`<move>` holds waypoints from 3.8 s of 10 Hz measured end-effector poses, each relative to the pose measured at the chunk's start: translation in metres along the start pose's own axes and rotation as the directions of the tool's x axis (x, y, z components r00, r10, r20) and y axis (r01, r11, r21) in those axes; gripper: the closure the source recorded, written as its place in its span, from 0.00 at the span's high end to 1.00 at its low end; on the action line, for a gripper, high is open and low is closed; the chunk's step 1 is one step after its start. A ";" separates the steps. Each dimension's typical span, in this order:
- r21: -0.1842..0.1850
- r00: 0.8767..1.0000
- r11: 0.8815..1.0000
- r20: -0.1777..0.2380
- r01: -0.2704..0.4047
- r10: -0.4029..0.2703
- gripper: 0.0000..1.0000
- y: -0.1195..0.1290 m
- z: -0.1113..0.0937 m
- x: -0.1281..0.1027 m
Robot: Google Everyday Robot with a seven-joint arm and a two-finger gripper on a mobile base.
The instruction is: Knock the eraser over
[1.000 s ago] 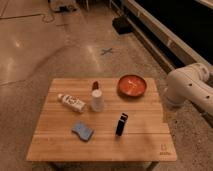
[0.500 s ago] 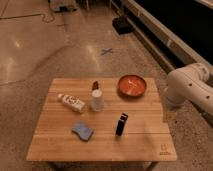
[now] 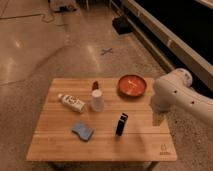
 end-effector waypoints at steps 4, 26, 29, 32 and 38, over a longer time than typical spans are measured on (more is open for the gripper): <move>0.005 0.999 1.000 0.015 0.031 -0.031 0.65 0.006 0.029 -0.043; 0.020 0.989 0.991 0.063 0.131 -0.132 0.65 -0.012 0.041 -0.109; 0.024 0.988 0.990 0.067 0.137 -0.139 0.65 -0.015 0.039 -0.111; 0.029 0.987 0.989 0.071 0.143 -0.144 0.65 -0.017 0.039 -0.111; 0.037 0.985 0.988 0.078 0.149 -0.152 0.65 -0.021 0.040 -0.111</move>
